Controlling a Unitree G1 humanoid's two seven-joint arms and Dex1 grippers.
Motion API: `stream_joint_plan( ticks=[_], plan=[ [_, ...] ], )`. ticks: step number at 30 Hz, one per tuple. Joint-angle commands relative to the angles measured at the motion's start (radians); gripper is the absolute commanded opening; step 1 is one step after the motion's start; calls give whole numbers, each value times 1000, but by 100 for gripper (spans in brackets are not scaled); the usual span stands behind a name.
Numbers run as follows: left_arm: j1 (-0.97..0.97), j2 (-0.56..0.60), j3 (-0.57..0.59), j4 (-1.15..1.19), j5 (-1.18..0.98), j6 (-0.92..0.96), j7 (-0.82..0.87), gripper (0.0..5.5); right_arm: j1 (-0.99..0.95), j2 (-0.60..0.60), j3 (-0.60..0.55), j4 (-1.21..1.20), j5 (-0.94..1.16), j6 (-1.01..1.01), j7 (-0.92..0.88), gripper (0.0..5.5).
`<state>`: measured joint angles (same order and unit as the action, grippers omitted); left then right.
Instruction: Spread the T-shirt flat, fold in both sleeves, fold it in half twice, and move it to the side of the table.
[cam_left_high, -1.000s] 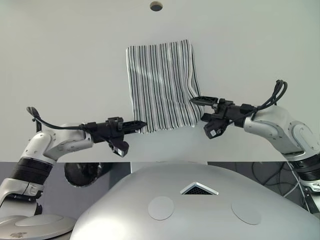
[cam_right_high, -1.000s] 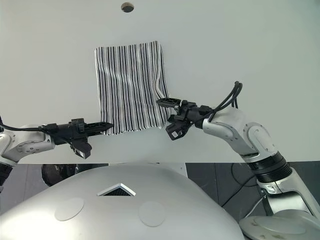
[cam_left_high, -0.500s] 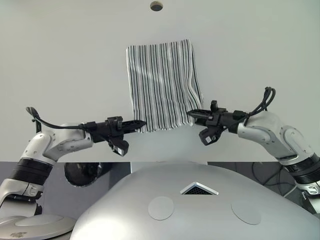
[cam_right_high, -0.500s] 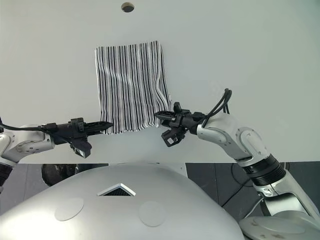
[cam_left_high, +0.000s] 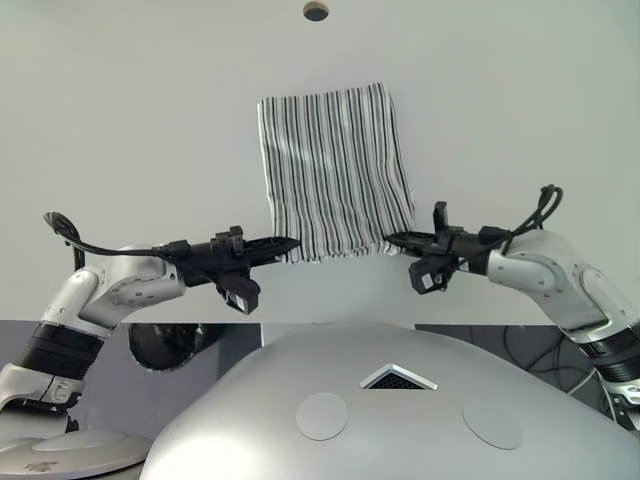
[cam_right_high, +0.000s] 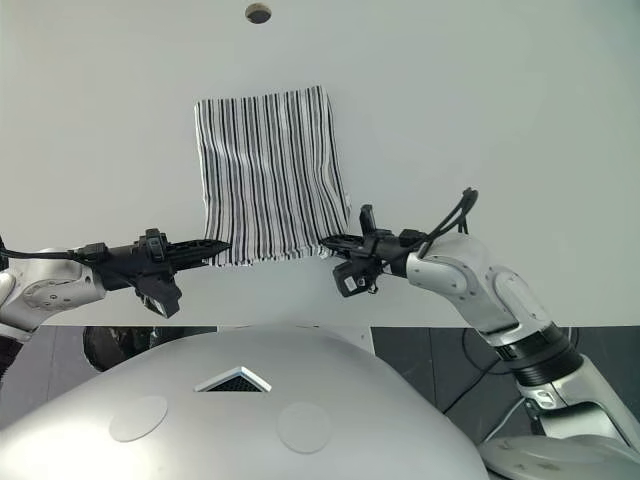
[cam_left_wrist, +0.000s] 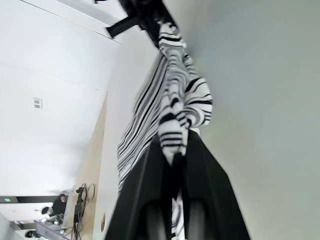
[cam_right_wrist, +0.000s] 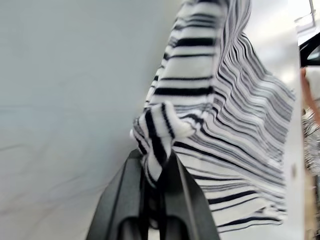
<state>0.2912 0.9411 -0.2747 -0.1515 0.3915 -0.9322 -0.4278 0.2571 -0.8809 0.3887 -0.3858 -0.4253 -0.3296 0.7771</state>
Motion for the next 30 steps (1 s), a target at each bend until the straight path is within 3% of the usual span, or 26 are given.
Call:
stream_joint_plan(
  ticks=[1, 8, 12, 16, 21, 30],
  plan=[
    [76, 85, -7, -78, -138, 92, -103, 4, 168, -127, -114, -120, 134, 86, 88, 5],
    [218, 130, 52, -253, -417, 190, -168, 4, 413, -196, -418, -315, 318, 61, 120, 5],
    [299, 154, 120, -336, -527, 211, -196, 4, 389, -178, -501, -343, 383, 57, 134, 5],
    [213, 69, 190, -311, -461, 256, -168, 4, 171, -142, -406, -263, 362, 111, 136, 5],
    [18, -97, 167, -184, -244, 306, -107, 4, -144, -61, -220, -120, 336, 189, 203, 5],
    [-172, -229, 121, 19, -89, 340, -66, 4, -432, 62, -63, 188, 298, 186, 262, 5]
  ],
)
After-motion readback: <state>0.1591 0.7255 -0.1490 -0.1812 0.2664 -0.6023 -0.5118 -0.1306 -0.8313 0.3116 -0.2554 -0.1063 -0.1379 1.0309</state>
